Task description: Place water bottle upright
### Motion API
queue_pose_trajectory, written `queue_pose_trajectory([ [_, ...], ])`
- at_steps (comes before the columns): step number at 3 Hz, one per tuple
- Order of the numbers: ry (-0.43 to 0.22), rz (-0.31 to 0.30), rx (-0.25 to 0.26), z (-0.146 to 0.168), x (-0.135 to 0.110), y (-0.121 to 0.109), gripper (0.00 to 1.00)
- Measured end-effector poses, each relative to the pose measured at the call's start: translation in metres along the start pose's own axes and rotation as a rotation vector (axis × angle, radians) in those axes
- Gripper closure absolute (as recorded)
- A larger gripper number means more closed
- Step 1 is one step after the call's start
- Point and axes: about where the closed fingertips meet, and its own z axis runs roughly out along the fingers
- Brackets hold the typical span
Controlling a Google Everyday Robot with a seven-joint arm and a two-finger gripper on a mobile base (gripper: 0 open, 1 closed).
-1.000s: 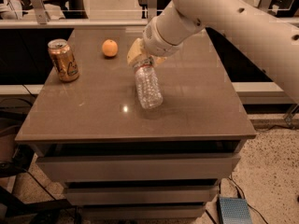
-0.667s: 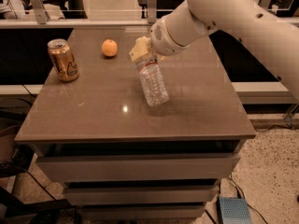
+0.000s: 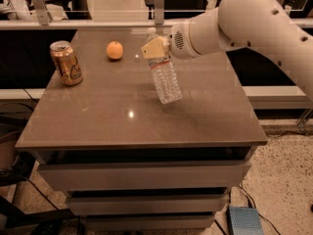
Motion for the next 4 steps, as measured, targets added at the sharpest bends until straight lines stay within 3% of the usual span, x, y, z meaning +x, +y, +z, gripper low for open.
queue_pose_trajectory([
  [2, 0.334, -0.026, 0.011, -0.022, 0.031, 0.003, 1.0],
  [3, 0.464, -0.012, 0.021, -0.033, 0.043, 0.005, 1.0],
  [4, 0.548, -0.021, 0.01, -0.033, 0.048, -0.001, 1.0],
])
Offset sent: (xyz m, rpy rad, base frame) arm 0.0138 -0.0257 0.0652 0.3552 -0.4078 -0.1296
